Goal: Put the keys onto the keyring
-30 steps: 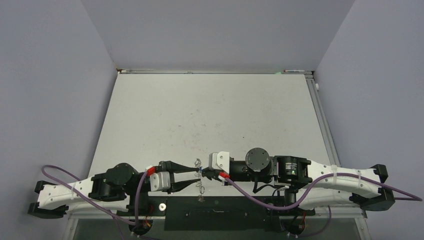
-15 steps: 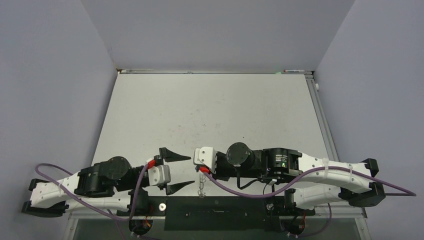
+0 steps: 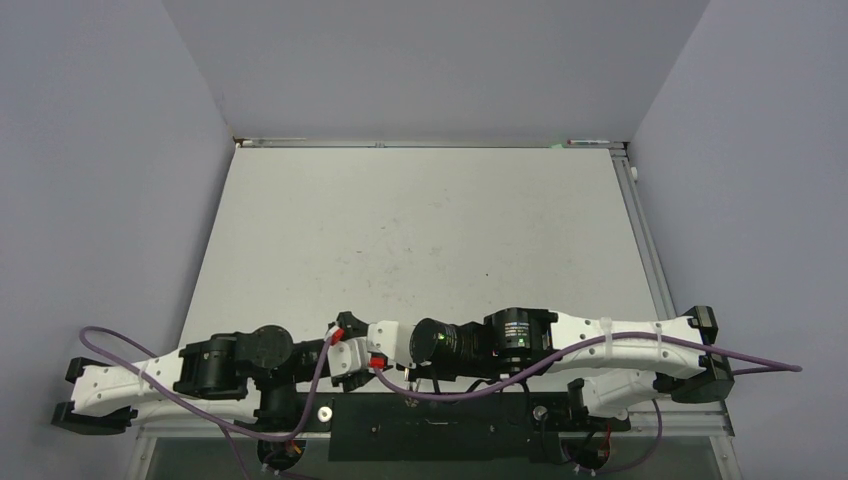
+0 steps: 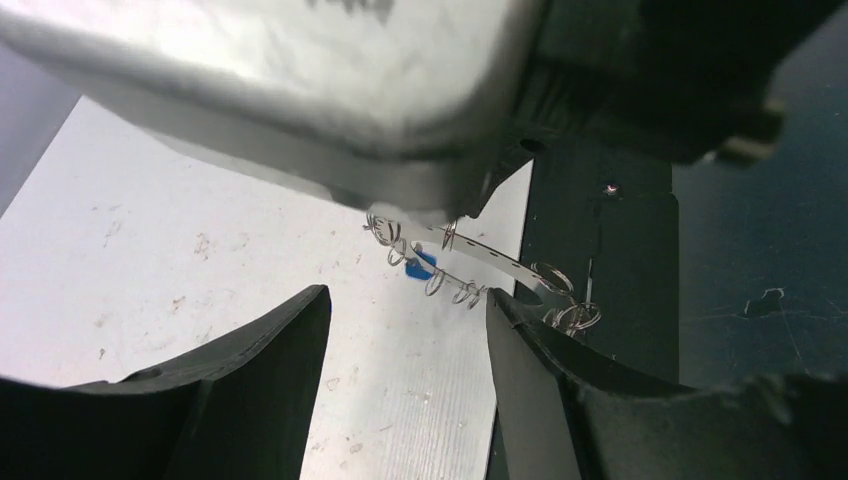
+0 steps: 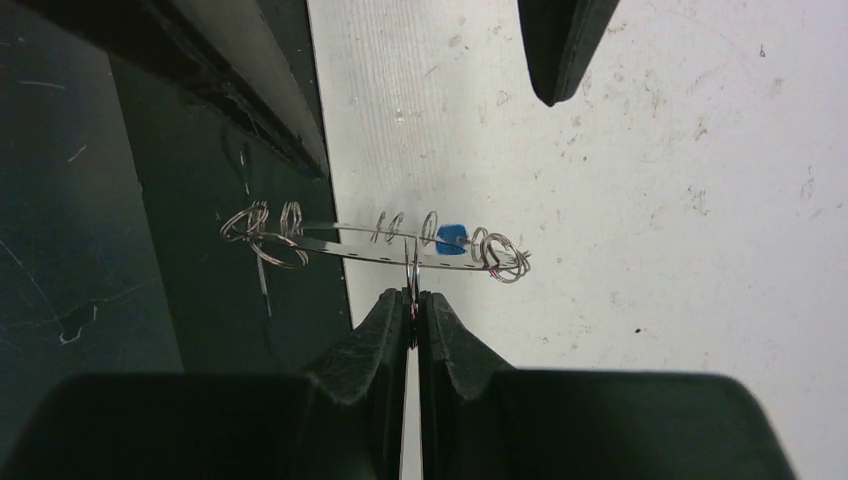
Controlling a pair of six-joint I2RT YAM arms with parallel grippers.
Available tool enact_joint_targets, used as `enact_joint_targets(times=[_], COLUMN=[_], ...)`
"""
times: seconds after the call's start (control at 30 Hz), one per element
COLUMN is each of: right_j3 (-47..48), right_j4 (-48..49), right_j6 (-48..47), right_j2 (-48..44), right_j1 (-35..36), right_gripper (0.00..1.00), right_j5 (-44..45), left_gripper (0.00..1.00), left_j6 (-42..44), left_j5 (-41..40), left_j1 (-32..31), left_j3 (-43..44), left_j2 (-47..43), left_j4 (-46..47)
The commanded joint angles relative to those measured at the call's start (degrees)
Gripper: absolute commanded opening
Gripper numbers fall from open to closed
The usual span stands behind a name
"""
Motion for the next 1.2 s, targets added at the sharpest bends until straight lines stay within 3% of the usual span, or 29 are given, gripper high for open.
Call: enact_joint_targets(times=[0.0, 0.7, 1.17], right_j3=[2.49, 4.5, 5.43], right_j4=[1.16, 4.41, 6.25], right_j6=[1.38, -1.63, -2.36], right_j2=[-1.54, -0.01, -2.1], right_j1=[1.19, 3.9, 4.67], right_gripper=[0.05, 0.05, 0.05], right_j5=[2.46, -0.55, 0.21], left_gripper=[0.55, 0.41, 0.47], left_j6=[0.68, 1.59, 1.64], left_j5=[2.32, 8.98, 7.32], left_j1=[-0.14, 0.61, 1.2], left_j3=[-1.79, -7.28, -8.87], left_j2=[-1.35, 0.98, -2.47], left_j4=[3.94, 13.77, 13.82])
